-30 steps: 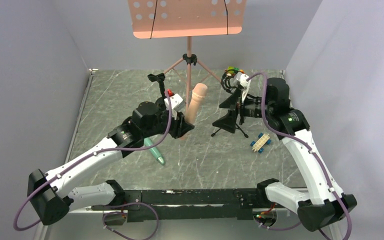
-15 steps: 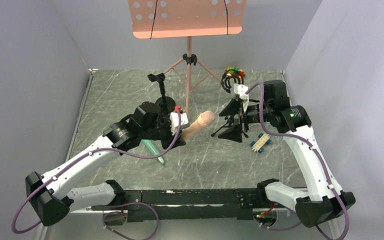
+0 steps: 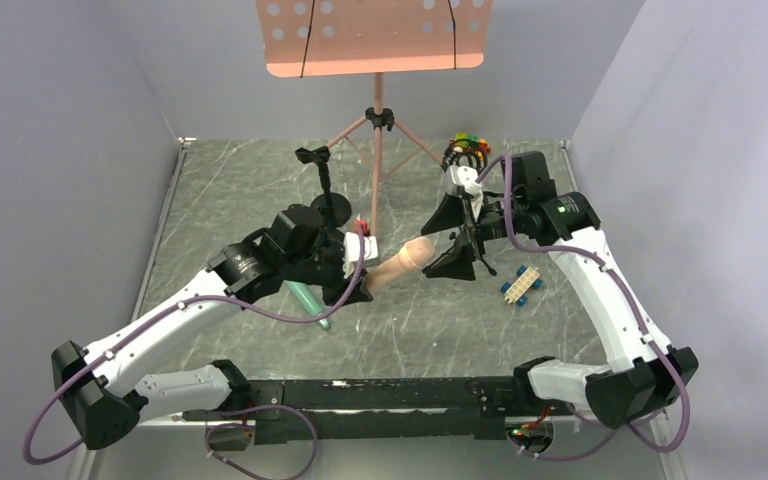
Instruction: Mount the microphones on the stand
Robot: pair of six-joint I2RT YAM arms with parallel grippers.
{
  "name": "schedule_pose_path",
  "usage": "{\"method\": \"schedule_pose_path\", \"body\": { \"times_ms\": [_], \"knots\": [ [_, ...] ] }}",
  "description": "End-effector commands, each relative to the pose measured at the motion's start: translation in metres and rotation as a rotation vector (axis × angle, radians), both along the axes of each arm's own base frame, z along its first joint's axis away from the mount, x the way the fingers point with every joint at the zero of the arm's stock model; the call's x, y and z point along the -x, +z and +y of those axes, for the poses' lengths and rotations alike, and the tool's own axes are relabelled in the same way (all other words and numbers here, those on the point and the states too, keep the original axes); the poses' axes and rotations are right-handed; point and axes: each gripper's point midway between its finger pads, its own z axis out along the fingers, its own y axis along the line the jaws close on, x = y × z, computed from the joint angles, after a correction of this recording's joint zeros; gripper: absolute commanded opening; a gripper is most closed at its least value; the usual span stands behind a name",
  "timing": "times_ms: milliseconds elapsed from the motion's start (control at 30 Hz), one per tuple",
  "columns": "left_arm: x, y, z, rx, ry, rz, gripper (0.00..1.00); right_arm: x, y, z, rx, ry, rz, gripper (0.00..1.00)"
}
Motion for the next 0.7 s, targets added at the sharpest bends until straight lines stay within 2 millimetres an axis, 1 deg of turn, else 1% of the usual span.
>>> {"method": "schedule_pose_path", "body": {
  "times_ms": [0, 100, 233, 467, 667],
  "knots": [
    [0.003, 0.022, -0.013, 0.038, -0.076, -0.032, 0.00, 0.009, 0.020, 0.014, -0.041, 0.091, -0.062, 1.00],
    [0.003, 0.024, -0.018, 0.027, -0.087, -0.028, 0.00, 0.009, 0.019, 0.019, -0.031, 0.103, -0.049, 1.00],
    [0.000, 0.023, -0.021, 0.007, -0.095, -0.024, 0.00, 0.015, 0.014, 0.024, -0.024, 0.132, -0.030, 1.00],
    [-0.004, 0.018, -0.022, -0.035, -0.094, -0.013, 0.00, 0.019, 0.009, 0.023, -0.014, 0.135, -0.041, 0.99],
    [-0.005, 0.017, -0.024, -0.040, -0.098, -0.006, 0.00, 0.021, 0.010, 0.025, -0.033, 0.149, -0.020, 0.95]
  ]
}}
